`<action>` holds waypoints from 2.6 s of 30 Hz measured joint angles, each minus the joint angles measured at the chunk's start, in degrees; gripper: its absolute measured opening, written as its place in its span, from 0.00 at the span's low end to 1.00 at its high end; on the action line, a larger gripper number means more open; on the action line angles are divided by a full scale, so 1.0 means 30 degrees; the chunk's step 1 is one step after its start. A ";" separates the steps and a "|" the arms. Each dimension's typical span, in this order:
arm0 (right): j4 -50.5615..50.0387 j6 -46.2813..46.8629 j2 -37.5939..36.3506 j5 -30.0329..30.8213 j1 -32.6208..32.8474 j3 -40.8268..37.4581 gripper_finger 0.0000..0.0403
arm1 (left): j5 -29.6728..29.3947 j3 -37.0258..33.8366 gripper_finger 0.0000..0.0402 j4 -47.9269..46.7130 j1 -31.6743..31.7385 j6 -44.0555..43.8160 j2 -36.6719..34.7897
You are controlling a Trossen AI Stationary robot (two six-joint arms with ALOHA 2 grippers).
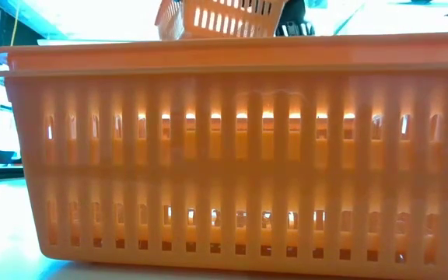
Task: Stack baskets by color
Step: Stack the top orange basket on top of the bottom orange basket
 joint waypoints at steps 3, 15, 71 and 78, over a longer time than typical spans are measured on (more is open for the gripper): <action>0.0028 -0.0238 0.0000 0.0031 -0.0017 0.0002 0.02 | 0.0024 0.0000 0.00 0.0278 -0.0005 -0.0012 0.0000; -0.0220 -0.0787 0.0000 0.1124 0.0012 0.0002 0.00 | 0.1038 0.0007 0.17 0.0518 0.0160 -0.0798 0.0000; -0.2510 -0.3439 0.0066 0.2124 0.1784 -0.0034 0.00 | 0.4282 -0.0014 0.29 -0.2353 -0.1572 -0.9697 -0.1420; -0.2229 -0.3476 0.0073 0.2108 0.2852 -0.0005 0.00 | 0.4718 -0.1212 0.29 -0.1904 -0.1823 -1.1087 -0.2928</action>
